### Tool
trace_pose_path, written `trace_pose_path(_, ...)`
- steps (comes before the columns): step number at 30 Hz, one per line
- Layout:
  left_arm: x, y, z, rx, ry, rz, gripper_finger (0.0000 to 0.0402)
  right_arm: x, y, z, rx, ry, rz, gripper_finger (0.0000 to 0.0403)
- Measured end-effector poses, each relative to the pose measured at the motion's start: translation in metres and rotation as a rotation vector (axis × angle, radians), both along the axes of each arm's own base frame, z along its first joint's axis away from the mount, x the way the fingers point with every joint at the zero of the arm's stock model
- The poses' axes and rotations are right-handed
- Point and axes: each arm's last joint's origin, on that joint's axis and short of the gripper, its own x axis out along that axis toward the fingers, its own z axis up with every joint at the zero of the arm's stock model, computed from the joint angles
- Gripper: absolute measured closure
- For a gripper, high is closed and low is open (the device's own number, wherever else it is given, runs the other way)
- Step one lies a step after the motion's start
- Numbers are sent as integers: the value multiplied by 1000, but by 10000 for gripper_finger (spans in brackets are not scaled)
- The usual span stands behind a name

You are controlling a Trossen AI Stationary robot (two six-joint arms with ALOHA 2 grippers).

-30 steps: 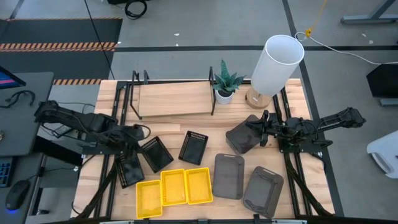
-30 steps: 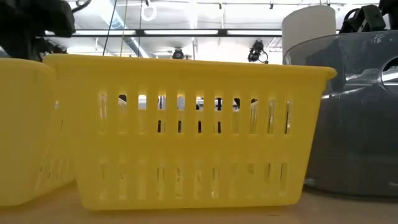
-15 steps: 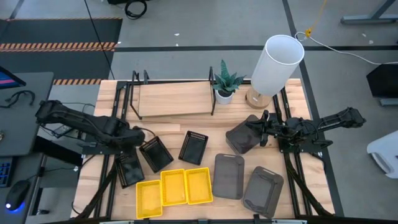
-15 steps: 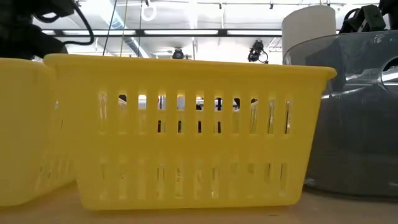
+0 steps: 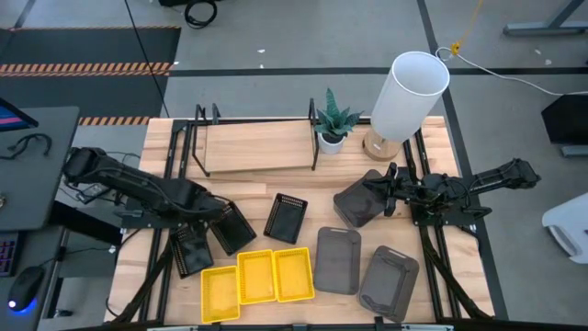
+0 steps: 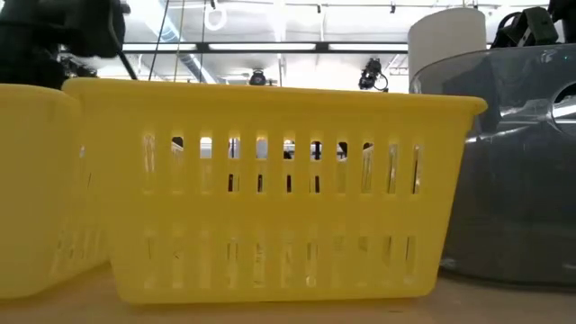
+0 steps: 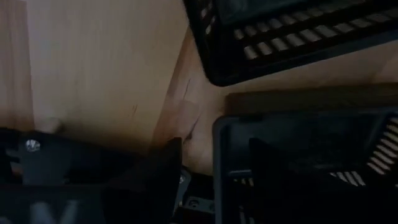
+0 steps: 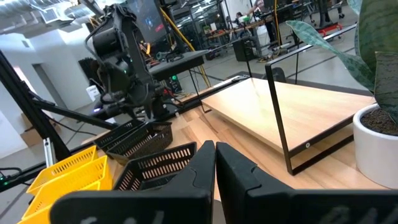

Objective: Stack baskets on shelf by color
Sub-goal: Stack the left black bin on the middle black bin

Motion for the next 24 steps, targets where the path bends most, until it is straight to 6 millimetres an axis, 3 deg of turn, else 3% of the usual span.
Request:
trace_pose_path(14, 12, -3, -29, 32, 205, -70, 256, 0, 0, 0, 0, 1, 0, 384)
trace_pose_path(24, 14, -4, -29, -6, 211, -62, 372, 0, 0, 0, 0, 0, 0, 384)
